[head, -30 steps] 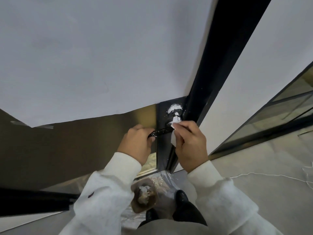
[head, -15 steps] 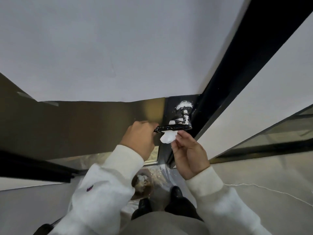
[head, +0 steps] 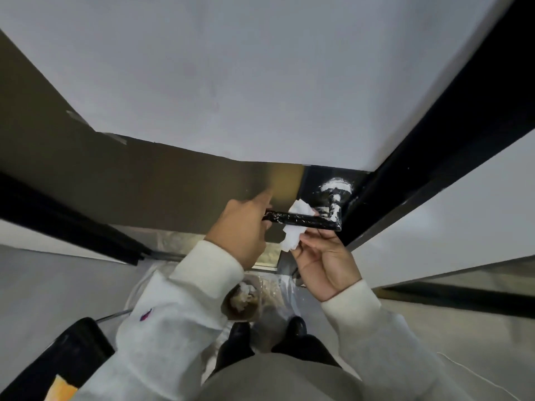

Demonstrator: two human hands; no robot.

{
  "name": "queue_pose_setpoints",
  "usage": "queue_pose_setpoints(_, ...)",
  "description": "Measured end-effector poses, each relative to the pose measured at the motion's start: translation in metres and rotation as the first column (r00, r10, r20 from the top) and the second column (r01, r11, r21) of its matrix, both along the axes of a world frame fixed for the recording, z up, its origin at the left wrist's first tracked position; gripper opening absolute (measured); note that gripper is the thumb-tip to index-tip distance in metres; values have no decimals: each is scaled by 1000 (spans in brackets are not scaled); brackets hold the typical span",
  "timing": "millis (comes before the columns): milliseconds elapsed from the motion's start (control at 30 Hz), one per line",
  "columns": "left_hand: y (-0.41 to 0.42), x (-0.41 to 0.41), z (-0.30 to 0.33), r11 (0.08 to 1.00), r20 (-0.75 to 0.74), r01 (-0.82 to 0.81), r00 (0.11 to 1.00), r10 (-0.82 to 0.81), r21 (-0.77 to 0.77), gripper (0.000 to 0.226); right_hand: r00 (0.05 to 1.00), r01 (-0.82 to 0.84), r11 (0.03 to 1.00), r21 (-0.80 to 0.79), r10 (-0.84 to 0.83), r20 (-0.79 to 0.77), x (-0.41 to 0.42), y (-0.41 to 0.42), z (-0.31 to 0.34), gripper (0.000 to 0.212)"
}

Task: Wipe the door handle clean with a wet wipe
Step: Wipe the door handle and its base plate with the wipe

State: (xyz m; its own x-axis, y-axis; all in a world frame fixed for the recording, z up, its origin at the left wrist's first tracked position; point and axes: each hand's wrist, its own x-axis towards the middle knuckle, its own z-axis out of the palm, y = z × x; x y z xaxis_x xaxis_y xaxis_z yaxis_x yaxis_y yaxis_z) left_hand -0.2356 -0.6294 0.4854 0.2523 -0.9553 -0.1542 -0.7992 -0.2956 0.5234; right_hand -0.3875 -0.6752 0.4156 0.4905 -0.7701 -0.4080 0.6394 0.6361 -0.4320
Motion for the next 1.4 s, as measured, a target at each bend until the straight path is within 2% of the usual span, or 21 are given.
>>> queue_pose_setpoints(100,0,-4,-2,999,-1,-29,1000,29,21,45,1000,23,999,36,-22,-18,-3,-5,-6,47)
queue_pose_setpoints(267,0,-6,-8,997,7,-75,997,75,-7,35,991,-131,991,11,131,18,10,-4,-6,47)
queue_pose_setpoints(367,1,-10,-9,993,27,-117,993,118,-25,31,985,-155,987,37,152,78,2,-10,-10,46)
queue_pose_setpoints(500,3,-16,-8,989,31,-140,989,142,-51,32,974,-130,988,84,112,196,-12,-18,-22,66)
queue_pose_setpoints(600,2,-17,-7,989,36,-126,991,129,-74,29,973,-179,975,128,156,173,-3,-19,-23,50)
queue_pose_setpoints(667,1,-17,-7,991,56,-115,991,119,-67,27,971,-190,973,132,166,174,2,-18,-24,59)
queue_pose_setpoints(767,1,-15,-5,995,55,-89,994,92,-55,29,968,-149,981,124,119,221,-3,-20,-17,53)
queue_pose_setpoints(900,1,-9,-4,998,38,-62,997,63,-27,33,984,-72,994,87,57,169,-14,-25,-20,53)
queue_pose_setpoints(1100,1,-6,-9,1000,97,21,995,-19,-19,26,988,-86,994,69,76,135,16,-10,-10,50)
queue_pose_setpoints(1267,-1,-21,-7,999,124,-51,991,50,11,28,992,-8,999,53,1,128,-14,-19,-19,50)
queue_pose_setpoints(1400,-11,-45,-8,988,209,-113,974,89,106,28,979,-178,982,57,171,107,-9,-23,-13,51)
